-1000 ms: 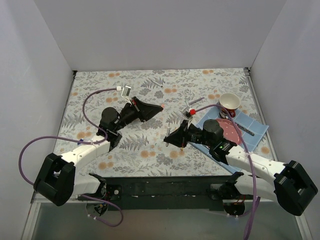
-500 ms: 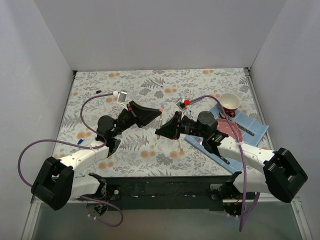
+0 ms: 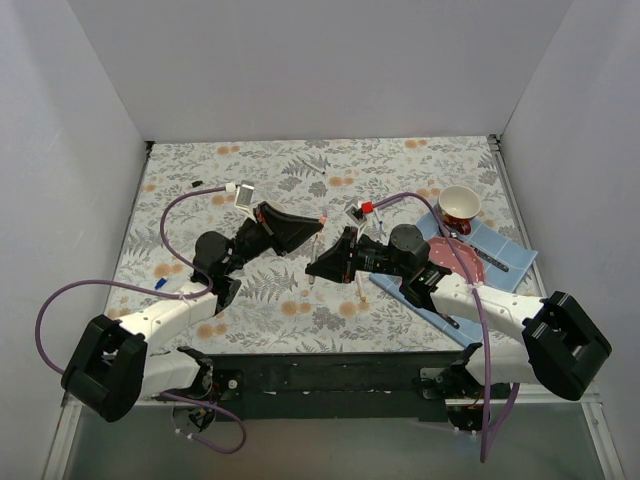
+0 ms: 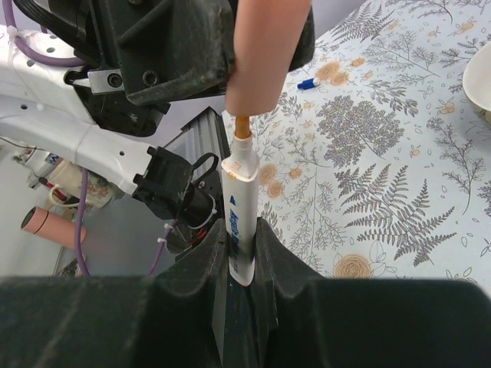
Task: Insert the pens into the pen caps
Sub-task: Align the barrel with the opening of the pen cap, then push the cap all the way onto the barrel until it clicks
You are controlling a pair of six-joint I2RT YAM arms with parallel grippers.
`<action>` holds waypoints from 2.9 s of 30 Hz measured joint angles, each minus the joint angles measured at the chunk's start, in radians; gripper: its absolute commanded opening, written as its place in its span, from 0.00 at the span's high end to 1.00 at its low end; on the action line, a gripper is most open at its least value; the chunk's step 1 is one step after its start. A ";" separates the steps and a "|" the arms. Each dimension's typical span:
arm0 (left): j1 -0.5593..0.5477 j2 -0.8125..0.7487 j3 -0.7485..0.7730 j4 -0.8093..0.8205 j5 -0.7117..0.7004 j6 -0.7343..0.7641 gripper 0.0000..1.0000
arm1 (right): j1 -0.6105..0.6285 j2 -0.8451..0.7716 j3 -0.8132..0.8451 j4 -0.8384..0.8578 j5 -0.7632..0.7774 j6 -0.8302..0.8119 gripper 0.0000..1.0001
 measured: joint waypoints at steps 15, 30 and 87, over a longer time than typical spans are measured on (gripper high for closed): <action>0.000 -0.044 -0.036 -0.017 -0.008 0.016 1.00 | 0.002 0.000 0.023 -0.014 0.023 0.000 0.99; -0.018 -0.108 -0.044 -0.068 -0.027 0.064 0.47 | 0.006 -0.014 0.116 -0.143 0.076 -0.092 0.99; -0.022 -0.071 0.610 -1.218 0.044 0.502 0.50 | 0.044 -0.134 0.181 -0.480 0.076 -0.266 0.99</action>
